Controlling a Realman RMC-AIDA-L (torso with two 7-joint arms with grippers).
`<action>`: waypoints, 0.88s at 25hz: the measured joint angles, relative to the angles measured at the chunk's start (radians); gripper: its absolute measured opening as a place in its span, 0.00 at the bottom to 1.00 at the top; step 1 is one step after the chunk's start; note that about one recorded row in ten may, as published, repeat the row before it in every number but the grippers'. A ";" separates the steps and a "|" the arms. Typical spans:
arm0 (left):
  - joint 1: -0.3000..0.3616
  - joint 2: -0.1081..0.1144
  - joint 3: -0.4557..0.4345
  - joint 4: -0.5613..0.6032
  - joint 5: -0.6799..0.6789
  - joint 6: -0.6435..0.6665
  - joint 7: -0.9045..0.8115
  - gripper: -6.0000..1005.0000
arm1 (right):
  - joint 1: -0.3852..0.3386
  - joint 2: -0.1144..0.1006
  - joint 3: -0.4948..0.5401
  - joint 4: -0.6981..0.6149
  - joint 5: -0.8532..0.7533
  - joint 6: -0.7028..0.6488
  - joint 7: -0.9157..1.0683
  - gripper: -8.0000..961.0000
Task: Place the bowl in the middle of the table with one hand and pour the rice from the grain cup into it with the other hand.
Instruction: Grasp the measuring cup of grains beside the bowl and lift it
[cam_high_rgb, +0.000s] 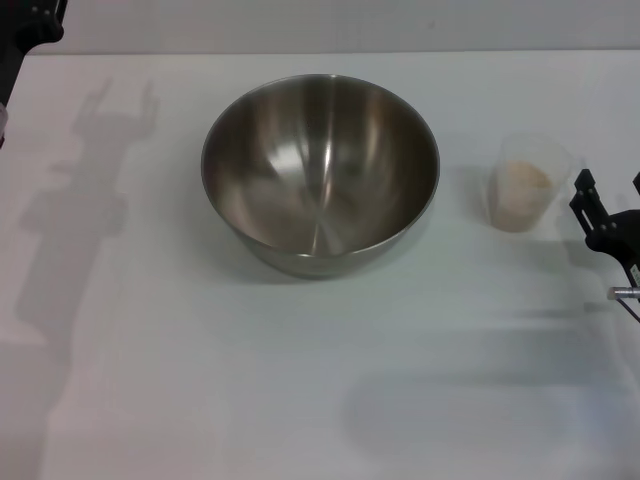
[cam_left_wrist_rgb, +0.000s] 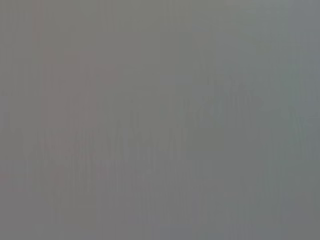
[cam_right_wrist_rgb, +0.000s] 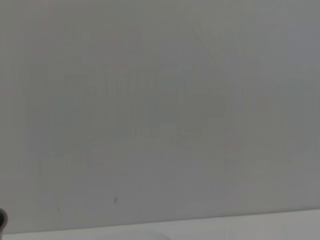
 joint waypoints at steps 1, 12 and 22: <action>-0.001 0.000 0.000 0.001 0.000 0.000 0.000 0.56 | 0.001 0.000 0.001 0.000 0.000 0.003 0.000 0.74; -0.001 0.002 -0.008 0.001 0.000 0.002 0.001 0.56 | 0.014 0.001 0.006 0.000 0.000 0.033 0.000 0.74; -0.020 0.001 -0.007 0.005 0.000 0.000 0.037 0.56 | 0.027 0.002 0.010 -0.004 0.001 0.051 0.000 0.75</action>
